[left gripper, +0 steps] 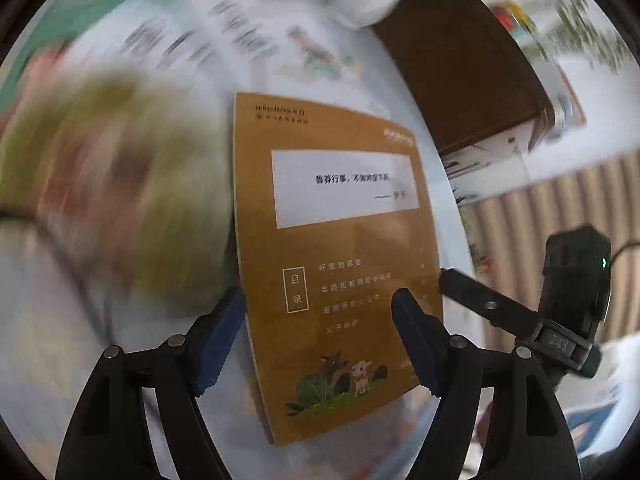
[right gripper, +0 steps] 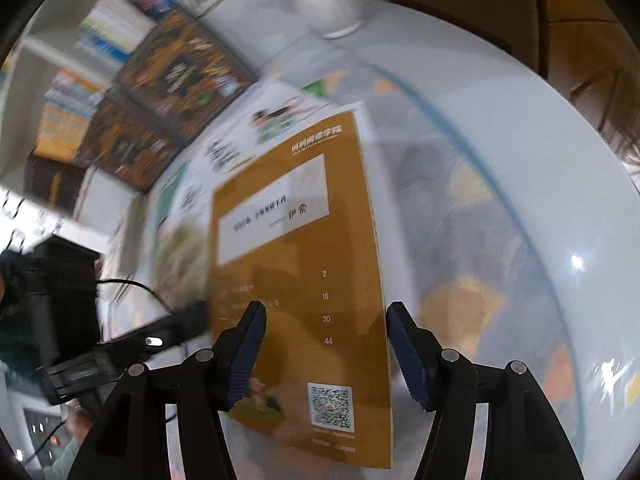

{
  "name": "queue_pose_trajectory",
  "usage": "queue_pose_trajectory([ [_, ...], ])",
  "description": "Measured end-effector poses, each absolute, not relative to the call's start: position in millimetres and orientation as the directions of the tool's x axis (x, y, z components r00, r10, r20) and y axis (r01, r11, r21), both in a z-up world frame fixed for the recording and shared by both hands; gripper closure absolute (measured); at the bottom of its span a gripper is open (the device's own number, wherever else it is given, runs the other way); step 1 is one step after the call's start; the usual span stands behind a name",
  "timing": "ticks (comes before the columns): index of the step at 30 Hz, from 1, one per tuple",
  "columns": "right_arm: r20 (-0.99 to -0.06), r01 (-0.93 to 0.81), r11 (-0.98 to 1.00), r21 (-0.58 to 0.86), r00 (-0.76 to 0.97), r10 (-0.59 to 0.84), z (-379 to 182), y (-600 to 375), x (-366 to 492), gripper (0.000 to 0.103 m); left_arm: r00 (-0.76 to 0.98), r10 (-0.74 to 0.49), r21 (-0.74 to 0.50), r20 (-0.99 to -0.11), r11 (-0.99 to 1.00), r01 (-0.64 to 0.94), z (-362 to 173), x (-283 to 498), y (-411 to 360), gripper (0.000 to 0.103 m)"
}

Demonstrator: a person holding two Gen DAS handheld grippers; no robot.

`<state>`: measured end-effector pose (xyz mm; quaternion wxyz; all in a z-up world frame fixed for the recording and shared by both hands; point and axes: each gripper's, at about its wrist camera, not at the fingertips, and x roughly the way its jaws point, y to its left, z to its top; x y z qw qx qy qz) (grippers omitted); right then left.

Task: Organize books
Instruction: 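Lift the orange book's edge with the left gripper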

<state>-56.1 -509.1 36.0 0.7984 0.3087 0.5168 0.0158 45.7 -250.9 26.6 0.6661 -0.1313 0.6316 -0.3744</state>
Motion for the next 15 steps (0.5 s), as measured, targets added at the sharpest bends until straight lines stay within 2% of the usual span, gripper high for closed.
queue_pose_trajectory([
  [2, -0.800, 0.255, 0.811, 0.526, 0.474, 0.369, 44.8, -494.2, -66.2, 0.040, -0.087, -0.693, -0.687, -0.716, 0.677, 0.264, 22.8, 34.0, -223.0, 0.030],
  [7, -0.769, 0.194, 0.776, 0.600, 0.407, 0.493, 33.0, -451.9, -74.5, 0.040, -0.033, -0.699, -0.695, -0.715, 0.704, 0.149, 23.2, 4.5, -155.6, 0.030],
  [12, -0.759, 0.144, 0.760, 0.633, 0.310, 0.573, 14.7, -392.1, -79.0, 0.040, 0.043, -0.646, -0.638, -0.762, 0.761, 0.115, 22.3, 1.6, -112.6, 0.030],
  [15, -0.762, 0.169, 0.750, 0.640, 0.265, 0.591, 1.7, -364.4, -80.2, 0.041, 0.050, -0.662, -0.658, -0.748, 0.750, 0.075, 20.5, 2.3, -89.7, 0.030],
])
